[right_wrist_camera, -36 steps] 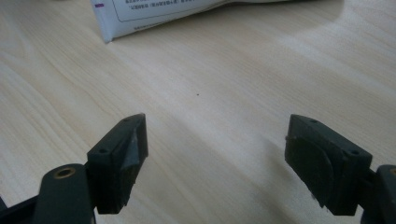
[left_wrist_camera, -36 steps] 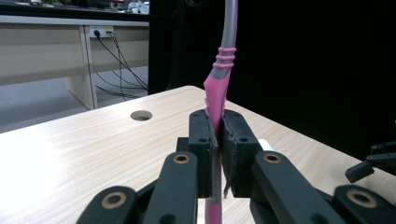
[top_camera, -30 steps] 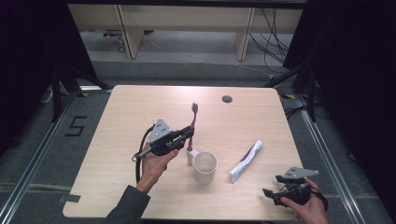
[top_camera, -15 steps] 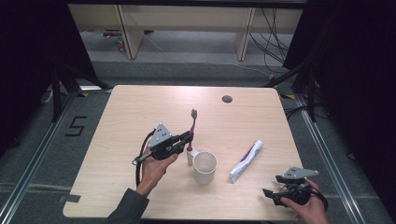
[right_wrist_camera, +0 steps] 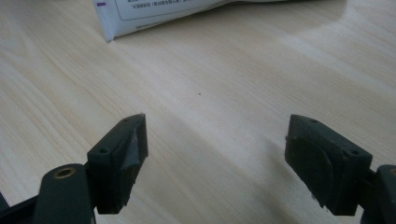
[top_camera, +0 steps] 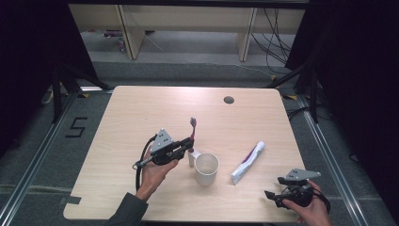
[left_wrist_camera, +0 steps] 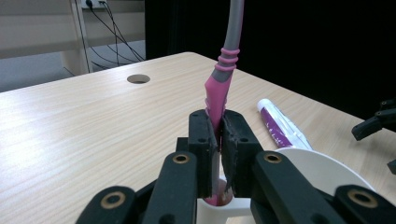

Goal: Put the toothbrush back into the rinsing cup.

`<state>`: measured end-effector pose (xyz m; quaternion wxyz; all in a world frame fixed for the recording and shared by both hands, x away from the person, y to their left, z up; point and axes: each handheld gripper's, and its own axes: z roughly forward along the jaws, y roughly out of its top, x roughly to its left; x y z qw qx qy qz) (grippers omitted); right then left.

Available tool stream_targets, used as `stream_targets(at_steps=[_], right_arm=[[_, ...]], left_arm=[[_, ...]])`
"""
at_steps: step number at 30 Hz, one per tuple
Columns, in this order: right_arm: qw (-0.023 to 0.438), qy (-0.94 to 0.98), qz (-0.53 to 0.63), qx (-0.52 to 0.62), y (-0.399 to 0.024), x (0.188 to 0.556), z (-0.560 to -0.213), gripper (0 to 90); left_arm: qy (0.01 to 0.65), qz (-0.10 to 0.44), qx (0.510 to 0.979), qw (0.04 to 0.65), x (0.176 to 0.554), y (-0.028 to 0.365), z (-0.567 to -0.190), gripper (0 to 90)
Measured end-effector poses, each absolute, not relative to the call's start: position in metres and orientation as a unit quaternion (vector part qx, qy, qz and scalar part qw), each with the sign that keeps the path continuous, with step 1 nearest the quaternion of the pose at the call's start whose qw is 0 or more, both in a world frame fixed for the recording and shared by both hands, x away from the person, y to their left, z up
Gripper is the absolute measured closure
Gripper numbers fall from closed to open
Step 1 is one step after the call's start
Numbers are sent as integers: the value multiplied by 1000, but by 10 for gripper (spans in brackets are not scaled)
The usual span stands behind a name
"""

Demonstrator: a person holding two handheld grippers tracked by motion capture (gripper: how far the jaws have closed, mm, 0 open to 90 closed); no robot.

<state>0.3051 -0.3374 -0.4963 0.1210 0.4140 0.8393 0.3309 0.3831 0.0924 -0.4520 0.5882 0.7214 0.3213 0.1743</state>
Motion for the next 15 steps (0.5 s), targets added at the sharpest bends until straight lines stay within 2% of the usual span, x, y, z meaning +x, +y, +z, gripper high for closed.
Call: stream_targets(at_steps=[11, 15], right_arm=[[105, 838, 331, 420, -336, 305, -496, 221], [105, 839, 329, 421, -336, 305, -495, 222]], left_arm=[[320, 165, 735, 575, 382, 93, -461, 817], [324, 167, 734, 573, 381, 93, -460, 778]])
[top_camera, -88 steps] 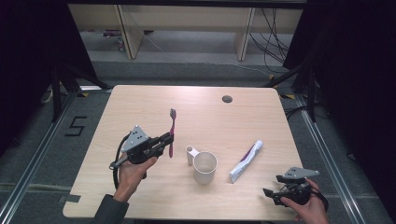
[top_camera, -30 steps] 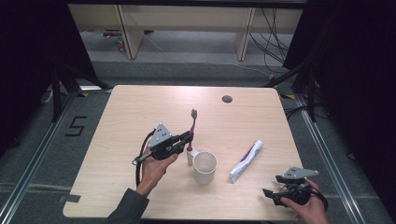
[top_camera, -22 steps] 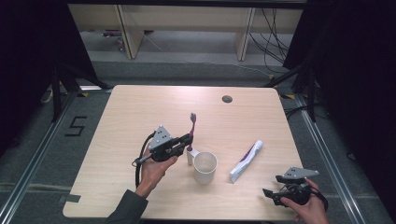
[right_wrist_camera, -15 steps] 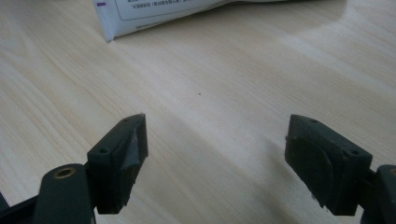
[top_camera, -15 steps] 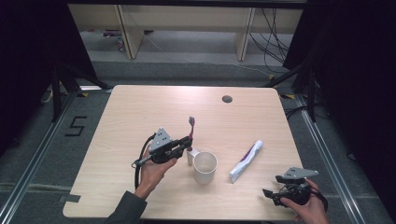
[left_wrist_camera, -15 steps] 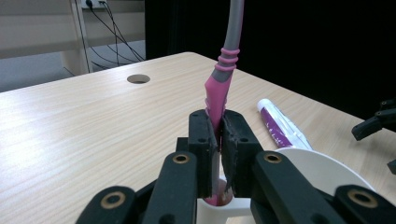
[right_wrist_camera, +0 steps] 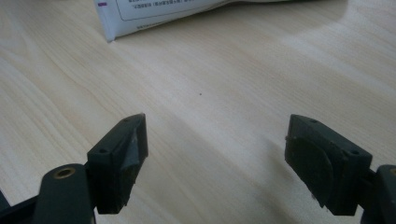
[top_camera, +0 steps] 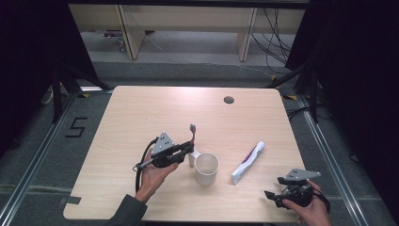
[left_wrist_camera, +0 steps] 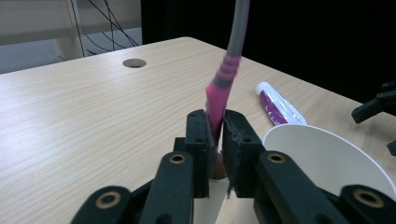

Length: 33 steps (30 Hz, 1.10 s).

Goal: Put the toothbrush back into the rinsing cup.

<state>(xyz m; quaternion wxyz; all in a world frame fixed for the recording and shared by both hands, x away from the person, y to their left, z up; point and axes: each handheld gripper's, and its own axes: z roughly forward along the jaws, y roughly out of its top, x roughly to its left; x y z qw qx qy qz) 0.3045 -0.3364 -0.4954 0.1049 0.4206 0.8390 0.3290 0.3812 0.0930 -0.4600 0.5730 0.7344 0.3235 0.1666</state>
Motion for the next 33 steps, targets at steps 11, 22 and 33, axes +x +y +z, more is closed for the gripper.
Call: stream_targets(at_steps=[11, 22, 33], right_arm=[[119, 840, 332, 414, -337, 305, -496, 221], [123, 841, 334, 406, -338, 307, -496, 221], [110, 837, 332, 420, -337, 305, -496, 221]], left_arm=[[349, 165, 721, 575, 375, 101, -447, 422], [345, 146, 750, 546, 359, 118, -436, 314], [358, 141, 758, 527, 340, 142, -451, 276]])
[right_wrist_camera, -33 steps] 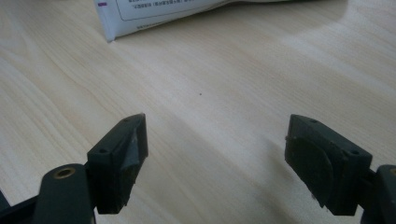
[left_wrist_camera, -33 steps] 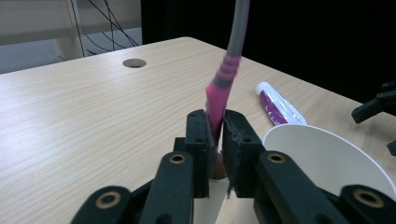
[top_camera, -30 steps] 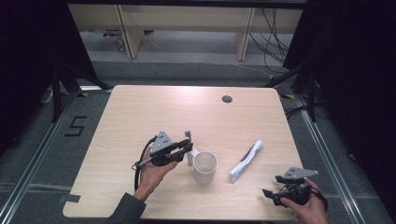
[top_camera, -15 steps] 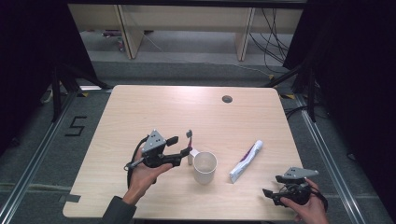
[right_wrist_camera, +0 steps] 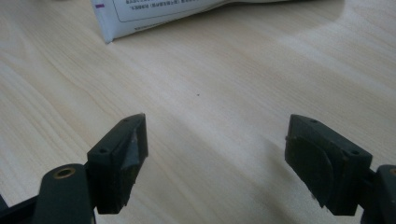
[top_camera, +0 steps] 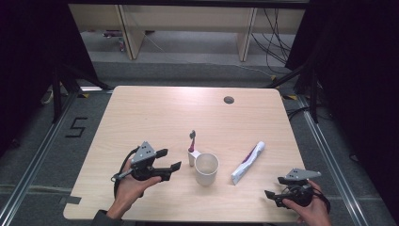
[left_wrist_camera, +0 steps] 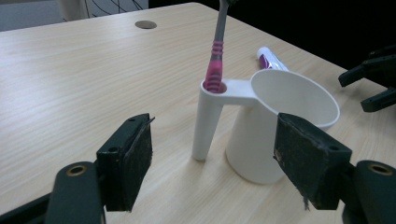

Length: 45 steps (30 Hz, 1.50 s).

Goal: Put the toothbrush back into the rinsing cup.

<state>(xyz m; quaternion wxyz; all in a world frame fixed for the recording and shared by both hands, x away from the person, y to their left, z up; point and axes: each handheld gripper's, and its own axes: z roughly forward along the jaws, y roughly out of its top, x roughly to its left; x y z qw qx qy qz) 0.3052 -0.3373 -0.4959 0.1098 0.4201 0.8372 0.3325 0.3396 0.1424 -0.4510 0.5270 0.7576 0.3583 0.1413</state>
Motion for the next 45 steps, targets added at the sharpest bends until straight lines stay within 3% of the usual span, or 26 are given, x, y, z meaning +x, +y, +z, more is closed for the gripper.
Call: stream_targets(at_steps=[19, 45], right_arm=[[117, 838, 328, 420, -341, 307, -496, 222], [106, 834, 332, 428, -339, 306, -495, 221]], left_arm=[[369, 144, 781, 482, 296, 156, -478, 243], [363, 152, 804, 446, 269, 162, -494, 237]])
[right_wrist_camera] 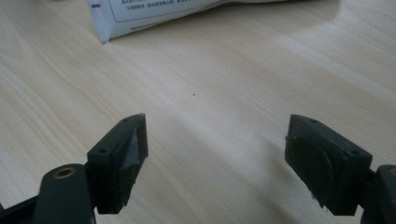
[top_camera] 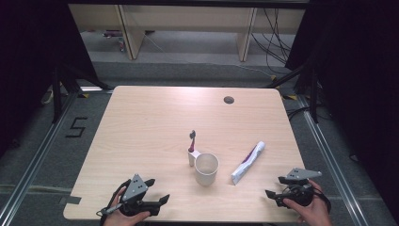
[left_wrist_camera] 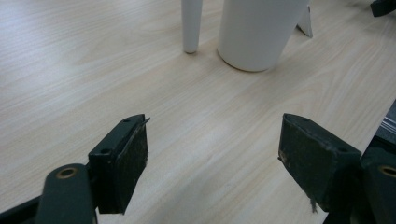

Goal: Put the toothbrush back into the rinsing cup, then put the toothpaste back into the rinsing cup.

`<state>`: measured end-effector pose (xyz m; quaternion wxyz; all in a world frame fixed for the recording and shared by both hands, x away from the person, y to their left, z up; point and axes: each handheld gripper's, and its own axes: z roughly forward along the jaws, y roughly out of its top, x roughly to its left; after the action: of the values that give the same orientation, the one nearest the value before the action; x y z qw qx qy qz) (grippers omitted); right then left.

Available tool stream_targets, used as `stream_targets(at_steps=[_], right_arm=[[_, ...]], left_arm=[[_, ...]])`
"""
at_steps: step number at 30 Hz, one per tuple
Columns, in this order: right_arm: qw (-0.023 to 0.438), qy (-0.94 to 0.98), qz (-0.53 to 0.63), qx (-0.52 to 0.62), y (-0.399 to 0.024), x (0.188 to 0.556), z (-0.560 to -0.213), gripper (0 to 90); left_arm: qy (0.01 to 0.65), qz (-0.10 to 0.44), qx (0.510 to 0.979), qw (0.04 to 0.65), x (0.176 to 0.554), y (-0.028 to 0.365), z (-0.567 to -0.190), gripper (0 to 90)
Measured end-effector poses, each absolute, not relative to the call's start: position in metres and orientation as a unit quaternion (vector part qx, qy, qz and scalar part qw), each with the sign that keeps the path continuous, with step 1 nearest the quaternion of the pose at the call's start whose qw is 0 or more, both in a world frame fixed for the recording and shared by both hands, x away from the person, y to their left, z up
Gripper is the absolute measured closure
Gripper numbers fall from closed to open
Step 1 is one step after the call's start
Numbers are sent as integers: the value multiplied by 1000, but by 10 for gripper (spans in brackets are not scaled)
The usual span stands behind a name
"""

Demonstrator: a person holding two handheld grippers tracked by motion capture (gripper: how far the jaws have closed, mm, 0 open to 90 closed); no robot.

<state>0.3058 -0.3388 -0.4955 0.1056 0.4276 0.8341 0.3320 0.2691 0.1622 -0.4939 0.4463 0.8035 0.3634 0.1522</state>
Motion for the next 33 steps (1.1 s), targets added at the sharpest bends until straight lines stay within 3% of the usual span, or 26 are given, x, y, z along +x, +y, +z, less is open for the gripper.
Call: stream_targets(at_steps=[10, 17, 22, 23, 29, 33], right_arm=[[120, 836, 335, 417, -339, 307, -496, 222], [102, 837, 339, 417, -342, 309, -493, 227], [143, 841, 340, 396, -347, 314, -489, 230], [130, 839, 337, 408, -346, 313, -486, 230], [157, 847, 338, 379, -346, 323, -477, 241], [162, 851, 337, 368, -344, 333, -470, 299]], left_arm=[[360, 140, 806, 448, 263, 159, -499, 236], [355, 141, 815, 435, 265, 161, -502, 236], [352, 138, 817, 435, 264, 158, -504, 236], [353, 138, 817, 436, 263, 157, -504, 236], [346, 142, 823, 428, 263, 161, -502, 237], [348, 140, 820, 432, 263, 159, -503, 237]])
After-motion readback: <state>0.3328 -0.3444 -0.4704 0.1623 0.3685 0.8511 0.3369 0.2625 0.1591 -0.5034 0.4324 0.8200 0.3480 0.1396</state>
